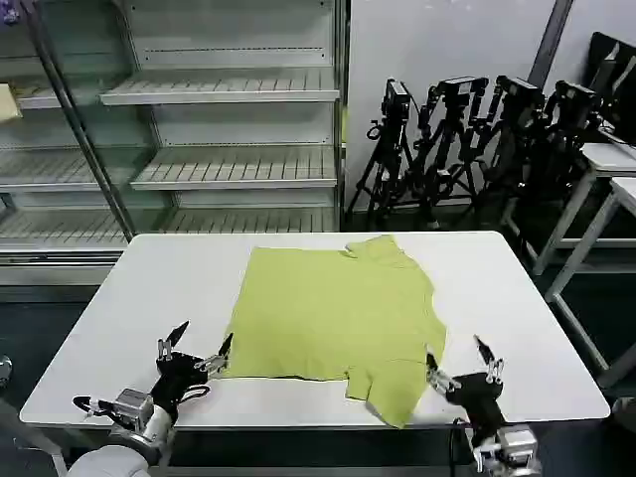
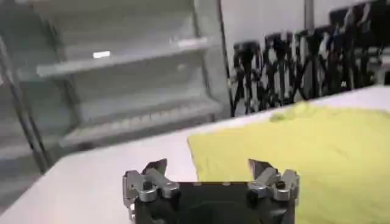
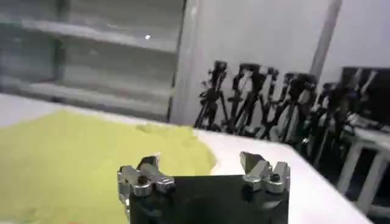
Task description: Fold and organize the clothes.
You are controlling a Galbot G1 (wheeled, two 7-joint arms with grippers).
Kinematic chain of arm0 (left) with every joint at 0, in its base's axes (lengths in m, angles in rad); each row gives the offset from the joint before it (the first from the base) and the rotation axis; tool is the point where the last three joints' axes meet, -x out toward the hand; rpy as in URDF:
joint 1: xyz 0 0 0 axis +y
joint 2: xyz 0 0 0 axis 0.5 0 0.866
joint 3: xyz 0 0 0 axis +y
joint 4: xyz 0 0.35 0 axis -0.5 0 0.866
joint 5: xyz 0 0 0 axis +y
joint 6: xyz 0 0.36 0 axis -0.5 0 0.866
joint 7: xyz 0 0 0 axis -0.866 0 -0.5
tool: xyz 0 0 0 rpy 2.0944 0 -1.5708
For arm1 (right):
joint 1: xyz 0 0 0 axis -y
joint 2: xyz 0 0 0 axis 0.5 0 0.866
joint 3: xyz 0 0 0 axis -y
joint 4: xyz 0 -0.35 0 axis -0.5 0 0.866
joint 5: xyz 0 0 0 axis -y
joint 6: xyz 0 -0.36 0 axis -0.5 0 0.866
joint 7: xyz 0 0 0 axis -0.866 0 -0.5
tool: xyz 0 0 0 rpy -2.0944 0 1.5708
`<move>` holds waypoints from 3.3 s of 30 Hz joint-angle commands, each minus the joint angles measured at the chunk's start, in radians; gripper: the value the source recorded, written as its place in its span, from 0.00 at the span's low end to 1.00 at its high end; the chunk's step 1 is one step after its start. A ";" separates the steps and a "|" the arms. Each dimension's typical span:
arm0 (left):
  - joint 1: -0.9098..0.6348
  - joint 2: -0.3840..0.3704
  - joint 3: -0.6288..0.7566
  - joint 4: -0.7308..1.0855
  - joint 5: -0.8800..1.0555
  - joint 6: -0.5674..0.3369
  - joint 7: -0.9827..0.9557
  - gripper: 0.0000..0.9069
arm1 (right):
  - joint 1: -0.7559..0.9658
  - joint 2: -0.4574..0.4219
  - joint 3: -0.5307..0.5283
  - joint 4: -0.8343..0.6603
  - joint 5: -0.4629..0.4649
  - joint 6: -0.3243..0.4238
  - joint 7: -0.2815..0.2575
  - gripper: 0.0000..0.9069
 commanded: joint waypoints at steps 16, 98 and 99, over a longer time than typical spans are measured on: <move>-0.006 0.028 0.043 0.057 -0.156 0.156 -0.103 1.00 | -0.101 0.015 -0.100 0.015 -0.006 -0.091 0.063 1.00; -0.402 -0.065 0.165 0.276 -0.229 0.147 -0.084 0.01 | 0.709 0.002 -0.154 -0.420 0.142 -0.265 -0.050 0.00; -0.403 -0.064 0.166 0.280 -0.230 0.147 -0.083 0.01 | 0.731 0.007 -0.165 -0.444 0.138 -0.264 -0.055 0.00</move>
